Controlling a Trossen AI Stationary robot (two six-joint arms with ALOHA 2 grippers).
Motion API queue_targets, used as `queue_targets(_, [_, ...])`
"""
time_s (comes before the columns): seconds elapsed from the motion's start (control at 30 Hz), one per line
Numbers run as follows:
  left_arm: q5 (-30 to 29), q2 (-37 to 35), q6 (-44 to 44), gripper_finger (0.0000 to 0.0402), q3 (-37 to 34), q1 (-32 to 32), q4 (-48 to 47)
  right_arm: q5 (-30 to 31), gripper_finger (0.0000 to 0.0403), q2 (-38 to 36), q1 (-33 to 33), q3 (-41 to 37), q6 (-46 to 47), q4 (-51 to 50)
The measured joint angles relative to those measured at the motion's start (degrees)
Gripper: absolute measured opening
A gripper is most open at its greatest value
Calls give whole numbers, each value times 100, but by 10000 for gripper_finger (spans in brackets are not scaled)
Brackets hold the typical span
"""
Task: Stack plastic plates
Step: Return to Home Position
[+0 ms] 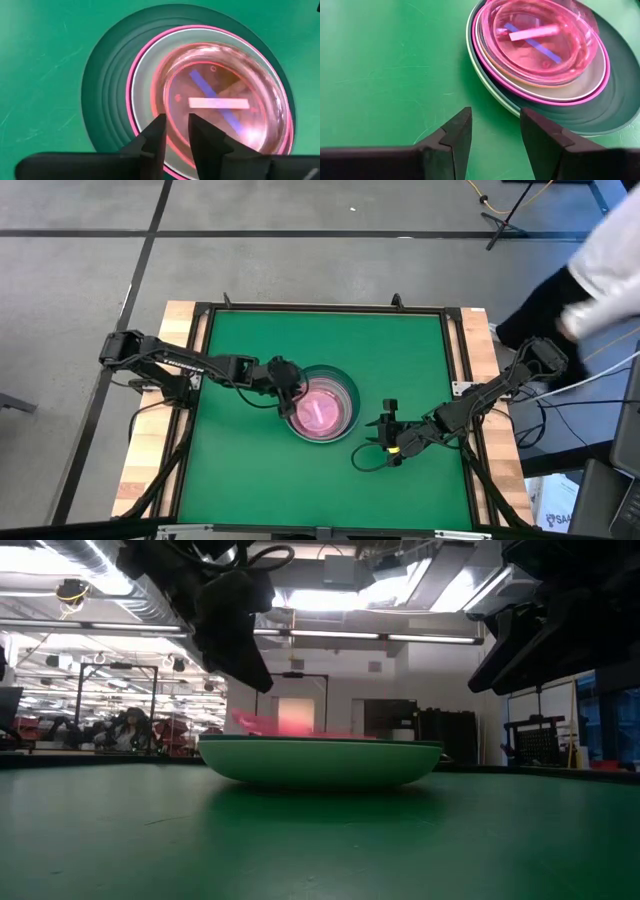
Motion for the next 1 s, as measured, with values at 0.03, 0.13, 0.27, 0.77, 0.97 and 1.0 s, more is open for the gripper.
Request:
queue_targets(0.03, [15,-12,2,79,0,0,-3,-2,160,0,0,0,0,0])
queue_targets(0.13, [92,-156,75,88,0,-23,-25,-2,160,0,0,0,0,5])
queue_targets(0.27, [-62,-325,488,89,0,-190,105,-2,160,0,0,0,-2,51])
queue_targets(0.77, [299,-817,2624,85,-992,-188,2801,-157,160,-840,-89,0,-374,-169])
queue_targets(0.97, [348,-1418,2765,85,-1861,-36,4009,-296,160,-1456,-483,4,-692,-328])
queue_targets(1.0, [344,-1559,2740,85,-1992,-23,3987,-340,160,-1528,-580,4,-719,-405])
